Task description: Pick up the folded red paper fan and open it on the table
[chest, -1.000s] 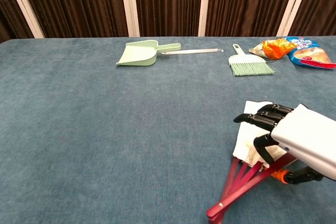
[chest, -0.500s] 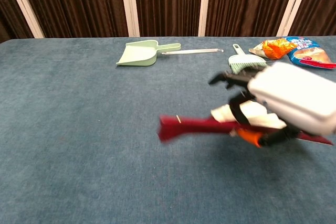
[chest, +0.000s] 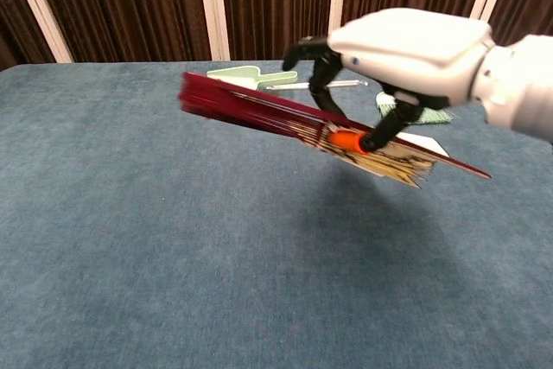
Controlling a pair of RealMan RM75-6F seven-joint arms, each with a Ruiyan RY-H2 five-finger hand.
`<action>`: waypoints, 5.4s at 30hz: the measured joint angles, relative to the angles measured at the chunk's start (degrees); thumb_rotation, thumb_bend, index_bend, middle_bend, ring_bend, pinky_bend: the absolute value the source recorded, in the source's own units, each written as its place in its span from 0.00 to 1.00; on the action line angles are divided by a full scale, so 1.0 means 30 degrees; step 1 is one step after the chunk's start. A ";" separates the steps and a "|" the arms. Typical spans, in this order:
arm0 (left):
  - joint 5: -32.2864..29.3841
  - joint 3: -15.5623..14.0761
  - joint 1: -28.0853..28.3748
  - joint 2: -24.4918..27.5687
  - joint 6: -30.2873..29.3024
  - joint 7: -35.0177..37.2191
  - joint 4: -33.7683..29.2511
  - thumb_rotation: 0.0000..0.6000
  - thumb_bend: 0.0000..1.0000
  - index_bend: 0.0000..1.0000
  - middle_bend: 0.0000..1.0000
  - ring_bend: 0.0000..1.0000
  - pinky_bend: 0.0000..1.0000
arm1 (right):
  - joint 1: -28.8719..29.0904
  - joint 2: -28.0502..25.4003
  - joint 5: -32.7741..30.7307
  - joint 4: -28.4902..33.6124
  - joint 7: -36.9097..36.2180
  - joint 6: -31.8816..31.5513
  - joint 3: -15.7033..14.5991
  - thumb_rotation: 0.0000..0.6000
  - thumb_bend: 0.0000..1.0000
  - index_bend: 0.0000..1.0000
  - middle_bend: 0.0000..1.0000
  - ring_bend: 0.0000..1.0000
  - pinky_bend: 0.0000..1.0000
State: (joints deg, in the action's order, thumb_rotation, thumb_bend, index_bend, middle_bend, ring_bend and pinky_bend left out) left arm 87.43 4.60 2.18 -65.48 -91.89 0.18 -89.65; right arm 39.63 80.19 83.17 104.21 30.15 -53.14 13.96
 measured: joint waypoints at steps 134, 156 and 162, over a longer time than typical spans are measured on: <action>0.2136 -0.0755 0.5104 -0.3777 0.2554 0.9812 0.0830 1.00 0.49 0.70 0.30 0.00 0.10 | 0.8638 0.0590 -1.0704 0.4838 0.1718 -0.4037 0.0119 1.00 0.60 0.82 0.18 0.25 0.21; 0.2518 0.0734 0.4886 -0.4262 -0.0305 0.7317 0.3277 1.00 0.49 0.69 0.31 0.00 0.10 | 0.4959 -0.1515 -0.5488 0.1806 -0.3673 -0.4272 -0.1342 1.00 0.61 0.82 0.18 0.25 0.21; 0.2476 0.0912 0.4914 -0.4827 -0.0700 0.7231 0.4101 1.00 0.49 0.69 0.31 0.00 0.10 | 0.4194 -0.1655 -0.4430 0.0763 -0.4924 -0.4147 -0.1783 1.00 0.61 0.82 0.18 0.25 0.21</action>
State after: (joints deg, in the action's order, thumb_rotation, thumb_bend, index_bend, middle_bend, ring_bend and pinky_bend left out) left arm 94.86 7.33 16.93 -79.96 -93.99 21.87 -77.35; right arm 52.21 75.22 69.88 106.49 15.38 -65.58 8.61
